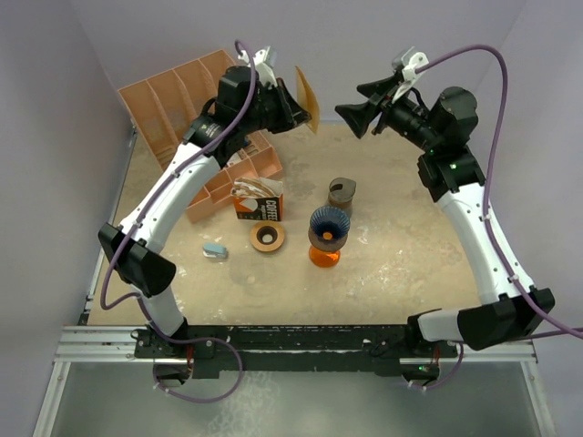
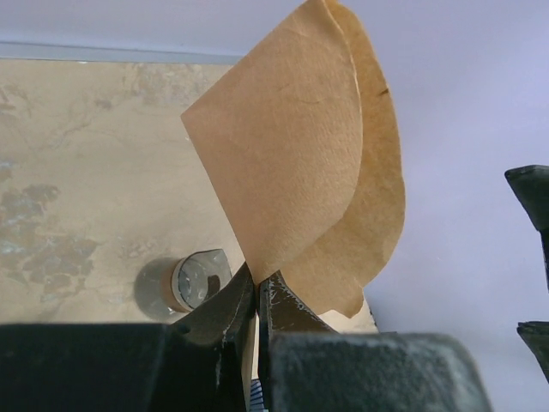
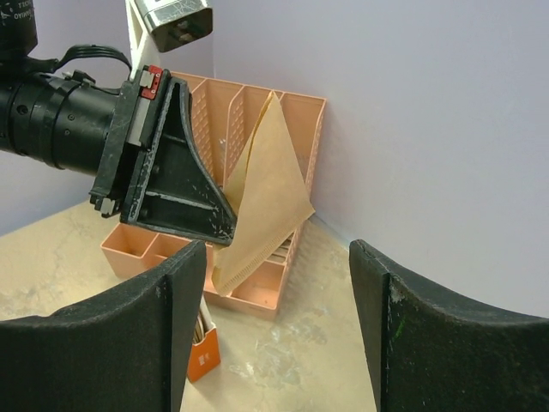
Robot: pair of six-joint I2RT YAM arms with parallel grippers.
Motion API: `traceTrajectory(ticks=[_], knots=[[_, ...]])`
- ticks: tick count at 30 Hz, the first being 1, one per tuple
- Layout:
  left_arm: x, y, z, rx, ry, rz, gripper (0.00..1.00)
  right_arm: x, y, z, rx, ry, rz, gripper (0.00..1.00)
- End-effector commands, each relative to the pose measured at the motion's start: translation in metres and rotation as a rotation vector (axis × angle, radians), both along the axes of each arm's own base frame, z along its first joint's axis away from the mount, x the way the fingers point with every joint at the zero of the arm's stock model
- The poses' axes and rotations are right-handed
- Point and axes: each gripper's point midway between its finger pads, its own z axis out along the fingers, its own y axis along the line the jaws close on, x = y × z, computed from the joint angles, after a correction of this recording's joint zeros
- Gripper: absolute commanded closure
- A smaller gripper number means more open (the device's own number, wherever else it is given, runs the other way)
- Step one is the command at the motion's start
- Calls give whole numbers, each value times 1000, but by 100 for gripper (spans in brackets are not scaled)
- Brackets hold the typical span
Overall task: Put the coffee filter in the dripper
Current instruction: Pick up the coffee filter from the coffee filter holder.
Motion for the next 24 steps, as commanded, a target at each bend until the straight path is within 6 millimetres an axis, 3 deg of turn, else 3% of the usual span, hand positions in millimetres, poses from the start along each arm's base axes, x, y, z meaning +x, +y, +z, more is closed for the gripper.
traceTrajectory(ticks=[1, 9, 17, 24], knots=[[-14, -5, 39, -117, -45, -46, 100, -2, 0, 16, 1, -67, 11, 31], [-10, -7, 36, -103, -72, -44, 100, 15, 10, 10, 8, -15, 11, 33], [-13, -15, 31, -50, -102, -49, 100, 11, 32, 9, -6, -14, 57, 33], [-13, -15, 29, -28, -117, -43, 100, 14, 32, 5, -6, -4, 39, 37]])
